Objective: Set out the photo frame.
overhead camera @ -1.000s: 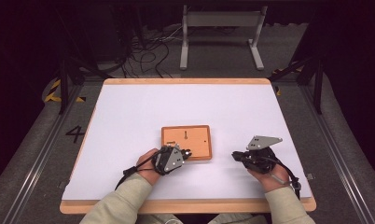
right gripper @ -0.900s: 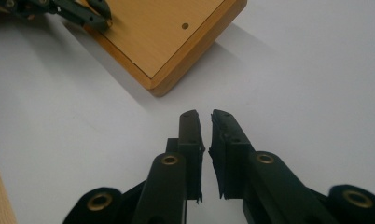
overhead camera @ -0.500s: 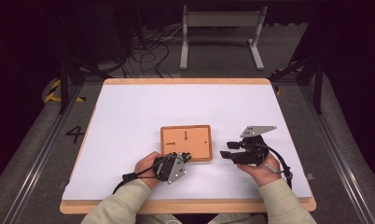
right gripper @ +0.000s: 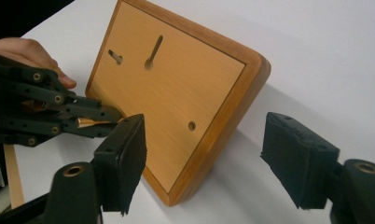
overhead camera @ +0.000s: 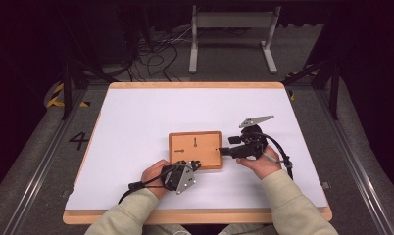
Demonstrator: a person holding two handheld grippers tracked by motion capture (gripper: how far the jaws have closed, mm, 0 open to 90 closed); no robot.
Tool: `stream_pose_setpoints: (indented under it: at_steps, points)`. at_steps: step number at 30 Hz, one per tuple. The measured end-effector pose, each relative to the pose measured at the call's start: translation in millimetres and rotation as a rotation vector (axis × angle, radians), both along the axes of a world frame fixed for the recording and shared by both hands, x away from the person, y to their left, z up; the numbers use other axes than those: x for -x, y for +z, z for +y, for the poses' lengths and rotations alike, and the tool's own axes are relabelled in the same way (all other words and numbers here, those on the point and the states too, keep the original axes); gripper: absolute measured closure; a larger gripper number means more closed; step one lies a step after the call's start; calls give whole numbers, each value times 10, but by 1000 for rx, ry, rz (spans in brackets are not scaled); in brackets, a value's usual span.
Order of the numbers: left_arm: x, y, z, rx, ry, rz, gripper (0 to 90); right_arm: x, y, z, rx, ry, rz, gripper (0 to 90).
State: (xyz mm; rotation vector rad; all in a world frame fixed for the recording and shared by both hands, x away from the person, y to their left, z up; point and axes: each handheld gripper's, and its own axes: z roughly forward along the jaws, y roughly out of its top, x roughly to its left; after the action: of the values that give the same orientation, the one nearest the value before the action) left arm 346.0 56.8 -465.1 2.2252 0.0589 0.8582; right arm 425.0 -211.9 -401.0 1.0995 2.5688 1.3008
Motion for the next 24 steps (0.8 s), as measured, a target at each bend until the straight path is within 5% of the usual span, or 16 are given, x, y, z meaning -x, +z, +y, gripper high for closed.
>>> stream_pose_setpoints:
  at_steps: [12, 24]
  points:
    - [-3, 0, 2, 2, 3, 4, 845, -282, -182, 151, -10, -7, 70, 233]
    - [-4, -1, 1, 7, 6, 7, 846, -416, -382, 378, -83, 65, 156, 204]
